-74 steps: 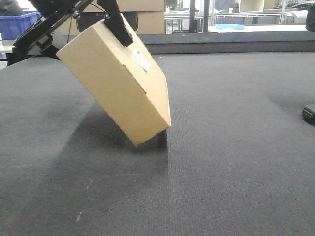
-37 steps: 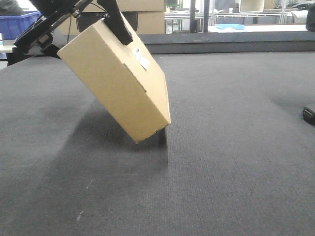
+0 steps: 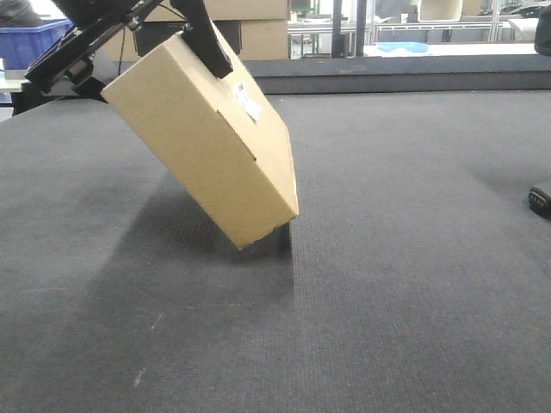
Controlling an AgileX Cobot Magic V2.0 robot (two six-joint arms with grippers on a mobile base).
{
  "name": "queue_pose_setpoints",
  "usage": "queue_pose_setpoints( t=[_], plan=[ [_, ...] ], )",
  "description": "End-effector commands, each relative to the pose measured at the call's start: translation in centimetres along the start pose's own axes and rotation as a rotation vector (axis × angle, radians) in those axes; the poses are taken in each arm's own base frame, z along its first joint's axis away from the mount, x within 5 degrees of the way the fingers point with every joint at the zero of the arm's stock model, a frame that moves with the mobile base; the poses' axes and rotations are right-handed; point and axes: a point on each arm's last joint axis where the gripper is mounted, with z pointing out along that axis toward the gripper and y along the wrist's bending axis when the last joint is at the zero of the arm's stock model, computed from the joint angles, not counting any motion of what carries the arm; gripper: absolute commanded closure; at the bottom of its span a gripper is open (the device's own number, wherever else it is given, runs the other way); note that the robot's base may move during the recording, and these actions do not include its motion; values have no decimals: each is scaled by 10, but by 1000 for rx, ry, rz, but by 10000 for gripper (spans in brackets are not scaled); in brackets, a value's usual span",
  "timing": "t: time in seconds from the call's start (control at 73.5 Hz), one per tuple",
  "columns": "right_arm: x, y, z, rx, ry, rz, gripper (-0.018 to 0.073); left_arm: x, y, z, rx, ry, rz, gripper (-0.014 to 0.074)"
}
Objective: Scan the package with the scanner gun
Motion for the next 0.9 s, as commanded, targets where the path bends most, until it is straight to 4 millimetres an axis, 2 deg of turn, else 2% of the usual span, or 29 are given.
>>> queue_pose_setpoints(
  t=[0.0, 0.122, 0.408, 0.68, 0.721, 0.789, 0.884],
  plan=[
    [2, 3, 9, -48, -42, 12, 722, 0, -4, -1, 19, -15, -8, 707],
    [10, 7, 16, -99, -43, -6, 722, 0, -4, -1, 19, -15, -8, 707],
    [14, 7, 22, -107, -79, 20, 722, 0, -3, -1, 2, -19, 10, 707],
    [11, 0, 22, -34, -117, 67, 715, 0, -3, -1, 1, -19, 11, 707],
    [11, 0, 22, -34, -117, 67, 683, 0, -3, -1, 1, -19, 11, 707],
    [11, 0, 22, -34, -115, 67, 582, 0, -3, -1, 1, -21, 11, 707],
    [12, -1, 22, -31, -111, 68, 329, -1, -3, -1, 3, -27, 11, 707]
  ],
)
